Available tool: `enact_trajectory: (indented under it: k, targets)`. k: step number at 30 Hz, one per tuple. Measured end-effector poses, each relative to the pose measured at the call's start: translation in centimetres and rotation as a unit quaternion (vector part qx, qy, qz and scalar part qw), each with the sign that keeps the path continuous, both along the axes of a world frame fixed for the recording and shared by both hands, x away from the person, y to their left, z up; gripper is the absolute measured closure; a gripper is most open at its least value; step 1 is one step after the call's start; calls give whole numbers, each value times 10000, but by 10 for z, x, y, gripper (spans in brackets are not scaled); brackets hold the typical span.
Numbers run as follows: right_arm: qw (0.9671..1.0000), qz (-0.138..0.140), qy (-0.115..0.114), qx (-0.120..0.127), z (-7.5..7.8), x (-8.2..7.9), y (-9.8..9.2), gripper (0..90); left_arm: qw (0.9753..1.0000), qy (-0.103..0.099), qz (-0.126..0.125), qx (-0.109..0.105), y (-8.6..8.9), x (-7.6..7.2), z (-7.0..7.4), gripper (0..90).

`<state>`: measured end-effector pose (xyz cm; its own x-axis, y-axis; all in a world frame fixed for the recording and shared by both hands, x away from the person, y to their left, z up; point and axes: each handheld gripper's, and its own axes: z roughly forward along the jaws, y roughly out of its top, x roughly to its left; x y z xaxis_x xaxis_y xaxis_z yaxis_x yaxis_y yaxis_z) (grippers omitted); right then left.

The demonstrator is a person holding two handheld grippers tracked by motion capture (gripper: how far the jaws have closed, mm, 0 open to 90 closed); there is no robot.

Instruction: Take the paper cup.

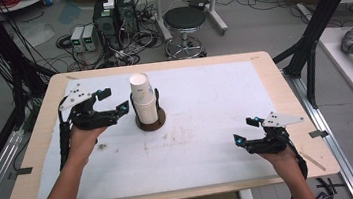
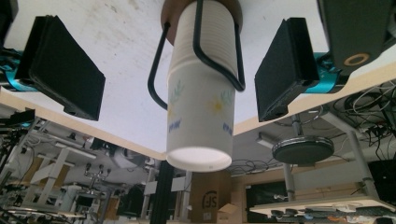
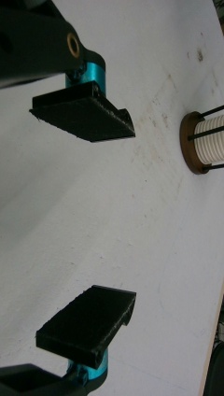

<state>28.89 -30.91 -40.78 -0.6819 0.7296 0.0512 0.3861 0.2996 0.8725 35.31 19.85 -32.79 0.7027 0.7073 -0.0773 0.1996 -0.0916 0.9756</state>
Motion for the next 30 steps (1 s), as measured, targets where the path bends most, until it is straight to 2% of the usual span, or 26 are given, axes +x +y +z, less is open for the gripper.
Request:
enact_trajectory:
  k: [5, 10, 15, 20, 30]
  targets:
    - [10000, -11, -4, 5, 1, 0, -1, 190, 10000, 31, -38, 53, -7, 14, 12, 161]
    - [10000, -15, -23, 35, 2, 0, -2, 189, 9999, 163, -24, 22, -14, 28, 18, 161]
    - [10000, -17, 11, 45, 2, 0, -2, 189, 9996, 242, -45, 163, -27, 41, 23, 158]
    - [10000, 7, -2, 58, 2, 0, -1, 189, 9990, 397, 2, 208, -36, 54, 20, 158]
    - [10000, 15, 4, 74, 2, 0, -2, 189, 9978, 520, -10, 412, -52, 70, 16, 164]
